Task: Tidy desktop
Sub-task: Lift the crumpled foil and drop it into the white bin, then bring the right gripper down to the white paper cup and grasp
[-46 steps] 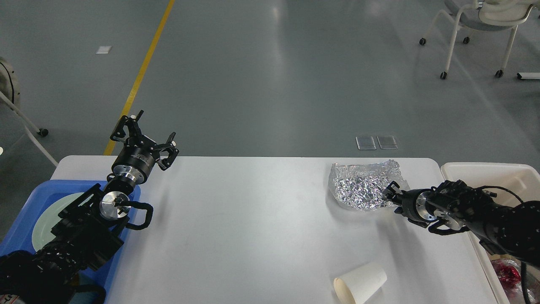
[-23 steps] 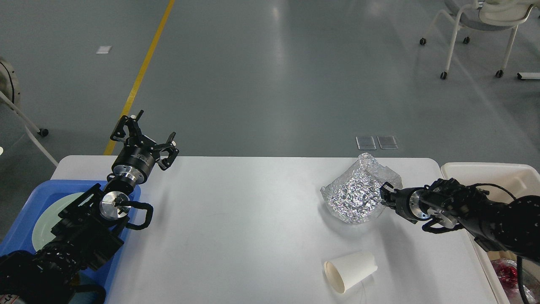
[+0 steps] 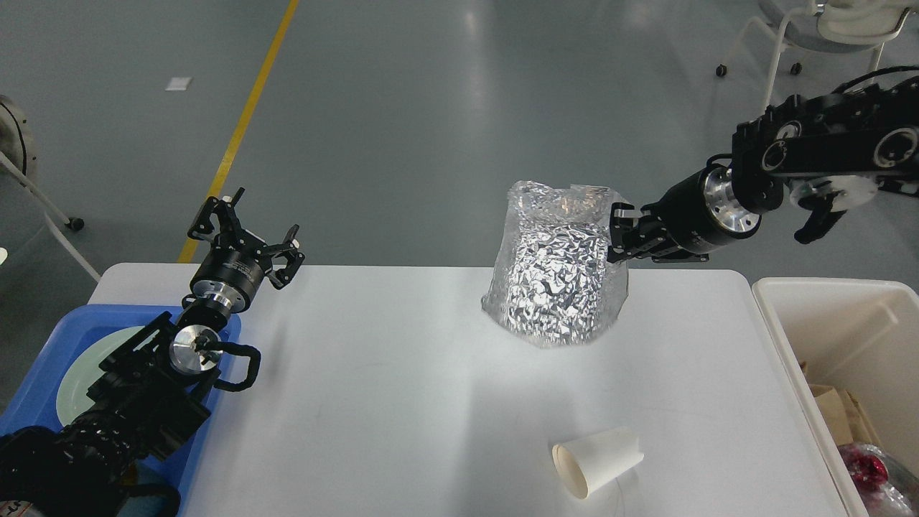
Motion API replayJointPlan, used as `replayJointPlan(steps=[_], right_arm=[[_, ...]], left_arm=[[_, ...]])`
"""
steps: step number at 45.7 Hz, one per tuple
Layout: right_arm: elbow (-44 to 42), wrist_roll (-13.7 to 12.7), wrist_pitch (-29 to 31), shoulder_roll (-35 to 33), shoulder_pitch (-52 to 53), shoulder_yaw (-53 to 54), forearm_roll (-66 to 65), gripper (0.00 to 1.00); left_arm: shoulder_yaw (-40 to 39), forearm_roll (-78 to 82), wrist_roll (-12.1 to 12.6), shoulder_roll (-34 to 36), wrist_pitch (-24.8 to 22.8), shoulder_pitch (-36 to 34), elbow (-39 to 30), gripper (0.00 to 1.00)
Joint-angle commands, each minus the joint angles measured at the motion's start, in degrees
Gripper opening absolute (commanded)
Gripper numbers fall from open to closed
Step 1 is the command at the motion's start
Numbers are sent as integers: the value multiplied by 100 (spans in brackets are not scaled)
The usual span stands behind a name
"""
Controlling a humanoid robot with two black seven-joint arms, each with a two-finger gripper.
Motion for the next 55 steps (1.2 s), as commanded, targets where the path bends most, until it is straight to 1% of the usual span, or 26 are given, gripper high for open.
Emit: replayJointPlan(steps=[1, 3, 5, 6, 9, 14, 17, 21, 26, 28, 31, 35, 36, 37, 38, 39, 40, 43, 49, 55], right_arm=[[612, -40, 115, 53, 575, -79, 1, 0], [472, -58, 63, 18, 382, -245, -52, 0], [113, -58, 10, -52, 40, -544, -69, 0], [-359, -58, -69, -183, -414, -780, -113, 0], [-1265, -49, -245, -473, -1207, -1011, -184, 0], [-3181, -49, -447, -1036, -2858, -976, -192, 0], [-4367, -32, -544, -1221, -3895, -827, -114, 0], [-5853, -32, -763, -1397, -5424, -371, 18, 0], [-7690, -67, -1115, -1362, -7314, 490, 474, 0], [-8297, -76, -1255, -1301, -8061, 833, 712, 0], [-8852, -93, -1457, -1029, -8871, 1194, 949, 0], [-8941, -119, -1817, -721, -9242, 1423, 1012, 0], [-8941, -119, -1905, -686, -9260, 1458, 1012, 24], [-8933, -119, -2011, -659, -9269, 1485, 1012, 81], [-8924, -128, -2073, -641, -9278, 1502, 1012, 100], [-8924, -120, -2160, -606, -9287, 1503, 1012, 94], [-8924, -119, -2222, -554, -9287, 1511, 1012, 100], [-8933, -119, -2328, -404, -9322, 1511, 1012, 100], [-8950, -119, -2311, -334, -9147, 1511, 1012, 100], [-8933, -119, -2118, -149, -8330, 1424, 968, 100]], left_arm=[[-2, 0, 1, 0, -3, 0, -4, 98], [-2, 0, 1, 0, -3, 0, -4, 98], [-2, 0, 9, 0, -3, 0, -4, 98], [-2, 0, 1, 0, -3, 0, -4, 98], [-2, 0, 1, 0, -3, 0, -4, 98], [-2, 0, 1, 0, -3, 0, -4, 98], [-2, 0, 1, 0, -3, 0, -4, 98], [-2, 0, 1, 0, -3, 0, -4, 98], [-2, 0, 9, 0, -3, 0, -4, 98], [-2, 0, 1, 0, -3, 0, -4, 98], [-2, 0, 1, 0, -3, 0, -4, 98], [-2, 0, 1, 0, -3, 0, -4, 98], [-2, 0, 1, 0, -3, 0, -4, 98], [-2, 0, 1, 0, -3, 0, -4, 98], [-2, 0, 1, 0, 6, 0, -4, 98], [-2, 0, 1, 0, 6, 0, -4, 98], [-2, 0, 1, 0, 6, 0, -4, 98], [-2, 0, 1, 0, -3, 0, 5, 98], [7, 0, 1, 0, -3, 0, 5, 98], [7, 0, 1, 0, 6, 0, -4, 98]])
